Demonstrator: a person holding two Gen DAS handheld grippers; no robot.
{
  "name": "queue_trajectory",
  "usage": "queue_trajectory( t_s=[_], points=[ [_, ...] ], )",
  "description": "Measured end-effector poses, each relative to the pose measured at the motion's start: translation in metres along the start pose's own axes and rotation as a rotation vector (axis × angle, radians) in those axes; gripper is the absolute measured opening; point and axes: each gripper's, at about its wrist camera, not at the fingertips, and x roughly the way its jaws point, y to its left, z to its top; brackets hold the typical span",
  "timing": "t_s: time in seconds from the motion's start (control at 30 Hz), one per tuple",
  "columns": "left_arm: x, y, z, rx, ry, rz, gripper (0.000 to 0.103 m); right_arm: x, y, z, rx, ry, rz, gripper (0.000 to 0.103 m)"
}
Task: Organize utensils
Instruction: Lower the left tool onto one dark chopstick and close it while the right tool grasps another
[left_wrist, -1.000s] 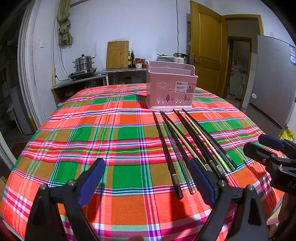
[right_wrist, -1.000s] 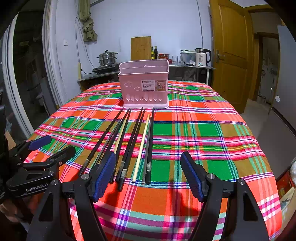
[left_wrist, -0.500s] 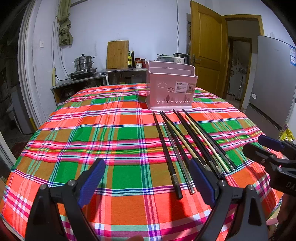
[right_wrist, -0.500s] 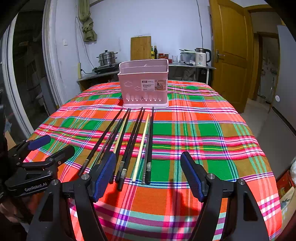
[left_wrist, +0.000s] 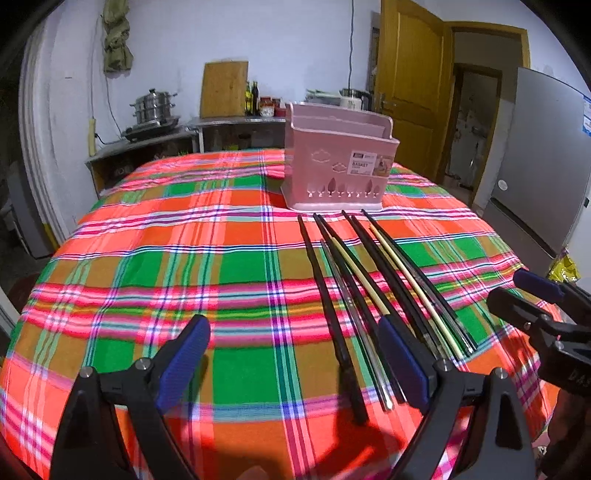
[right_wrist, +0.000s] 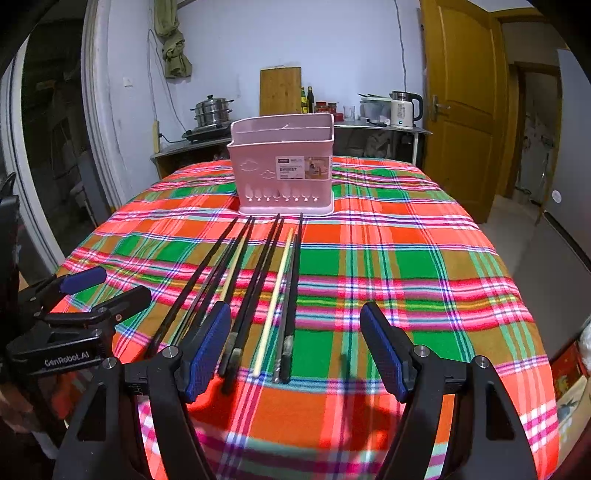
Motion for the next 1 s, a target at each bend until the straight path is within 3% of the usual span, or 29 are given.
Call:
queue_trajectory(
  t_s=[0.1, 0.27, 0.5, 0.63, 1.0],
  points=[
    [0.015, 0.004, 0.011, -0.011, 0.036, -0.030, 0.089, 0.011, -0.006, 0.010, 0.005, 0.019, -0.001, 0.072],
    [0.045, 0.009, 0.027, -0.021, 0.097, -0.004, 0.080, 0.034, -0.015, 0.026, 0.005, 0.061, -0.008, 0.064],
    [0.084, 0.012, 0.040, -0.022, 0.200, -0.050, 0.078, 0.078, -0.019, 0.043, -0.001, 0.166, 0.026, 0.040],
    [0.091, 0.009, 0.045, 0.007, 0.197, -0.034, 0.070, 0.101, -0.019, 0.047, -0.008, 0.215, 0.039, 0.027],
    [0.102, 0.005, 0.054, 0.069, 0.193, -0.005, 0.057, 0.131, -0.019, 0.056, -0.006, 0.262, 0.079, 0.022]
  ],
)
